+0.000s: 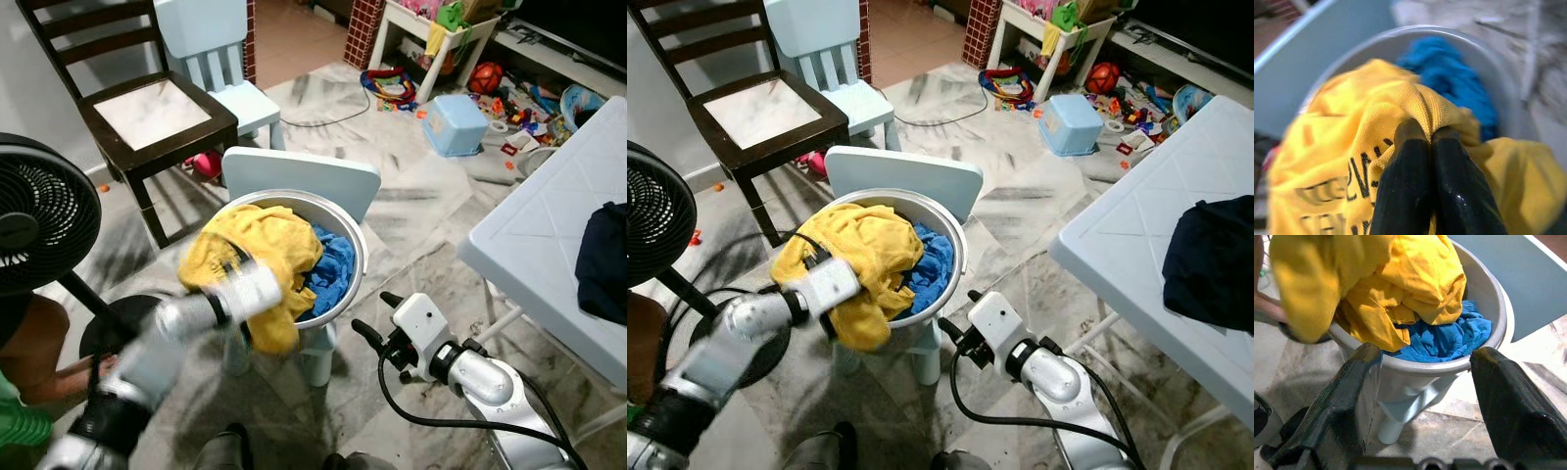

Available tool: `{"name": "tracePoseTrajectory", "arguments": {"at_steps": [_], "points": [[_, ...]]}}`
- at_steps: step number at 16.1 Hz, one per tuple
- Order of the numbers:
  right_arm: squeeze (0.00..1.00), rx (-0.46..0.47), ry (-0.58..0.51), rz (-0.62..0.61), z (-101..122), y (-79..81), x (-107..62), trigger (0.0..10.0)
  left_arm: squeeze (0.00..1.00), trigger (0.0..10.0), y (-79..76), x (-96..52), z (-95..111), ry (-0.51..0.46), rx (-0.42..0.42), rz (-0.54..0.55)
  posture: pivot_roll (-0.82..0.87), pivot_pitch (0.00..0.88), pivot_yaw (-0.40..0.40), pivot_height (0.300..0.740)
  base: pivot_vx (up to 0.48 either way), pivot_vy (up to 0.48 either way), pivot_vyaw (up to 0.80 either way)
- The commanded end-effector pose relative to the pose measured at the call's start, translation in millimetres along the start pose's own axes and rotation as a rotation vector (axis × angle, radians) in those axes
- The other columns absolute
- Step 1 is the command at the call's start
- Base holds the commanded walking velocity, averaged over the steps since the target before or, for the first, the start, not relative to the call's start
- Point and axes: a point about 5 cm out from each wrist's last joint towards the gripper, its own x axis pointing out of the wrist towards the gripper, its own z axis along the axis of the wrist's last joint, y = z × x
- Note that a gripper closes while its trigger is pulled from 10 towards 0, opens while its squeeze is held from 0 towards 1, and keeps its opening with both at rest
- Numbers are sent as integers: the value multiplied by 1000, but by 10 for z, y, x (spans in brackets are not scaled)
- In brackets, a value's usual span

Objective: Hang hanger

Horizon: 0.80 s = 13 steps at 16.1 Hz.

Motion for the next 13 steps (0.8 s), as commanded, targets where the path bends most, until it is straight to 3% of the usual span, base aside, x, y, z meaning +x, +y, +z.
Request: {"name": "tracePoseTrajectory", "arguments": {"at_steps": [1,3,5,6,7,8,9,10,11,13], "points": [[0,-4,3,-7,-6,1,-14,10000,0,0,57,6,-63,7,-81,76,-25,149,-107,740,0,0,0],[0,-6,5,-10,-10,-5,-16,10000,0,0,237,12,-17,-50,-297,215,-24,150,-107,740,0,0,0],[0,-8,5,-12,-12,-4,-13,10000,0,0,414,13,-72,-34,-413,366,-23,148,-107,740,0,0,0],[0,-9,4,-12,-9,6,-7,10000,0,784,464,9,-131,-9,-463,392,-25,149,-106,740,0,0,0],[0,-8,3,-12,-9,12,-6,10000,0,3294,519,-4,-173,-3,-531,428,-26,148,-106,740,0,0,0],[0,-8,3,-12,-10,14,-7,10000,0,3412,539,-8,-183,-3,-553,437,-26,148,-106,740,0,0,0],[0,-8,4,-11,-12,18,-9,10000,0,4549,563,-12,-194,0,-571,447,-26,148,-106,740,0,0,0],[0,-8,4,-12,-16,24,-12,10000,0,10000,652,-29,-207,-10,-635,493,-26,148,-106,740,0,0,0],[0,-8,4,-12,-17,28,-12,10000,0,10000,726,-43,-217,-7,-665,537,-26,150,-105,740,0,0,0],[0,-8,3,-13,-16,35,-12,10000,0,10000,815,-53,-231,28,-617,562,-29,149,-105,740,0,0,0]]}}
